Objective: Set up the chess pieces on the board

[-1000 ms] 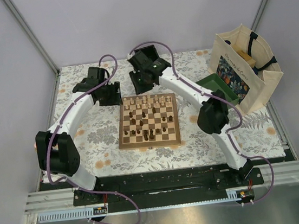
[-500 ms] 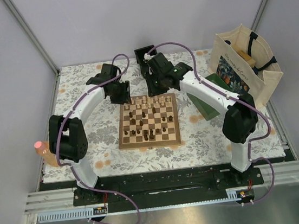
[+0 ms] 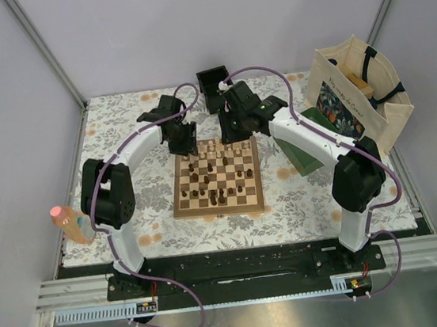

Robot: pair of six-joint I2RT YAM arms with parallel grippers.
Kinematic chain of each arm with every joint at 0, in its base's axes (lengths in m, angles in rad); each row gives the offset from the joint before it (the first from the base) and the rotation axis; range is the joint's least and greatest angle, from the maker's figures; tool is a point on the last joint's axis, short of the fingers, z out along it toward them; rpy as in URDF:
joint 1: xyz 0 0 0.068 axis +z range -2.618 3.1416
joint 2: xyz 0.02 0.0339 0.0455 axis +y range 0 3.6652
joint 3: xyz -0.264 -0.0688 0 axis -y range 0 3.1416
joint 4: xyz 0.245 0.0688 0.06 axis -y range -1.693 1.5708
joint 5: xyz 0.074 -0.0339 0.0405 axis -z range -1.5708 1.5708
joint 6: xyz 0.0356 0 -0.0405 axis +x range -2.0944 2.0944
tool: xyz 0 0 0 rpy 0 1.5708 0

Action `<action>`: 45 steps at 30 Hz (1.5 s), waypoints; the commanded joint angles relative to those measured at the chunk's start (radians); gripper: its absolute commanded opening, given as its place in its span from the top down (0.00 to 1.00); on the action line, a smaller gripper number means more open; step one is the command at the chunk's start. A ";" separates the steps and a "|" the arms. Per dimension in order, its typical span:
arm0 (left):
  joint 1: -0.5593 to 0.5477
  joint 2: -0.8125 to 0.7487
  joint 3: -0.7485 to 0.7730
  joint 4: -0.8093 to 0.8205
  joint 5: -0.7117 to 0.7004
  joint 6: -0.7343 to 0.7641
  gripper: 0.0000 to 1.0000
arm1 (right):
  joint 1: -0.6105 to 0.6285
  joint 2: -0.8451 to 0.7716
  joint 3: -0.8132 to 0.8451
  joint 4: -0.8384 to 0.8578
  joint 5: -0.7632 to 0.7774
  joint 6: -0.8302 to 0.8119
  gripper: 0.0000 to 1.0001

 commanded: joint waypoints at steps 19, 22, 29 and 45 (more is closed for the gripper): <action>-0.006 0.069 0.068 0.020 -0.014 -0.002 0.59 | -0.009 -0.050 -0.018 0.055 -0.030 0.019 0.64; -0.006 0.078 0.071 0.015 -0.019 0.004 0.60 | -0.009 -0.049 -0.018 0.055 -0.033 0.021 0.64; -0.010 0.090 0.083 0.009 -0.028 0.005 0.62 | -0.012 -0.041 -0.012 0.055 -0.041 0.024 0.64; -0.017 0.101 0.097 -0.031 -0.074 0.025 0.65 | -0.013 -0.027 -0.013 0.056 -0.056 0.024 0.64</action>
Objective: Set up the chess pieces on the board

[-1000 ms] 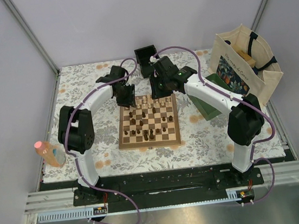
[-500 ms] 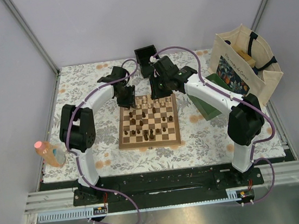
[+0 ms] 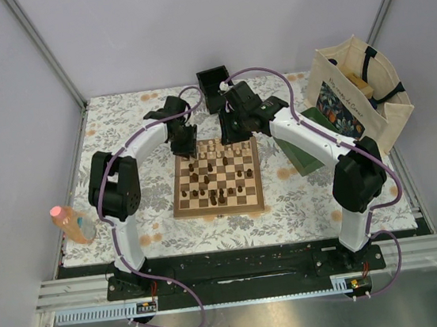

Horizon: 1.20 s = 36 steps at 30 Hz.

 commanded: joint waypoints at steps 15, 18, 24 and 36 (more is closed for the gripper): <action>-0.012 0.005 0.041 -0.012 -0.029 0.025 0.75 | -0.011 -0.012 0.003 0.037 -0.040 0.013 0.64; -0.013 0.005 0.045 -0.012 -0.028 0.023 0.78 | -0.009 -0.012 0.005 0.040 -0.040 0.012 0.64; -0.013 0.011 0.049 -0.012 -0.031 0.025 0.83 | -0.011 -0.009 0.002 0.038 -0.040 0.012 0.64; -0.015 0.049 0.117 -0.013 -0.042 0.016 0.83 | -0.012 -0.014 -0.015 0.046 -0.038 0.015 0.64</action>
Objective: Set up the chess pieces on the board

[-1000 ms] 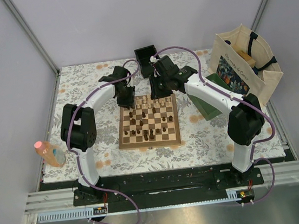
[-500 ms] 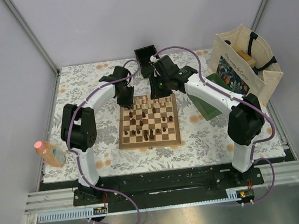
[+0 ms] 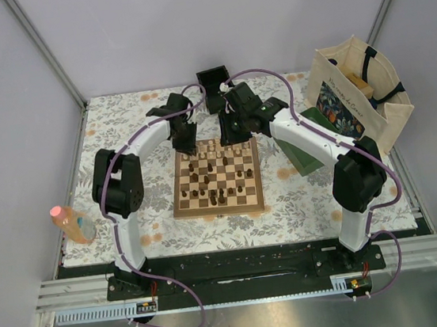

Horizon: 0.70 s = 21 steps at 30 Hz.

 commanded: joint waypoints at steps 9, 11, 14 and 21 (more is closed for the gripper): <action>-0.004 0.023 0.054 0.016 -0.034 -0.004 0.80 | -0.014 -0.011 0.003 0.029 -0.017 0.008 0.64; -0.006 0.024 0.049 0.021 -0.034 -0.004 0.80 | -0.013 -0.011 0.003 0.029 -0.017 0.008 0.64; -0.004 0.026 0.051 0.025 -0.037 -0.008 0.75 | -0.013 -0.012 -0.002 0.027 -0.015 0.008 0.64; -0.004 -0.006 0.040 0.031 -0.054 -0.011 0.60 | -0.014 -0.003 0.021 0.003 -0.017 0.013 0.64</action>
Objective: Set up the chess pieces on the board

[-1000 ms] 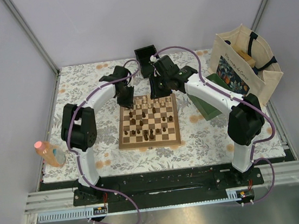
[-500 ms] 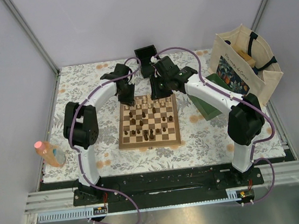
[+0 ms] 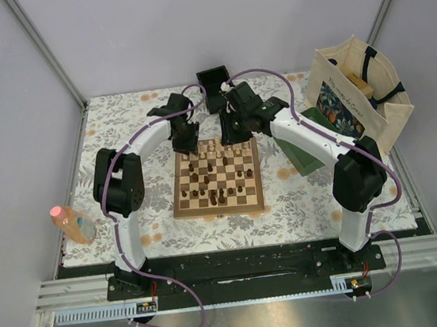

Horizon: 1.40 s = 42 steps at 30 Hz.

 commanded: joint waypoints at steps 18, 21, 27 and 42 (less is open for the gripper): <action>-0.003 -0.324 -0.102 0.037 -0.133 -0.005 0.41 | -0.008 -0.106 -0.141 0.047 -0.004 0.022 0.61; 0.000 -0.405 -0.178 0.077 -0.149 0.006 0.40 | -0.008 -0.098 -0.162 0.033 -0.009 0.017 0.60; 0.014 -0.499 -0.258 0.095 -0.163 0.043 0.26 | -0.008 -0.100 -0.219 0.005 0.057 0.029 0.57; 0.015 -0.499 -0.265 0.081 -0.158 0.046 0.01 | -0.008 -0.063 -0.253 -0.065 0.172 0.026 0.54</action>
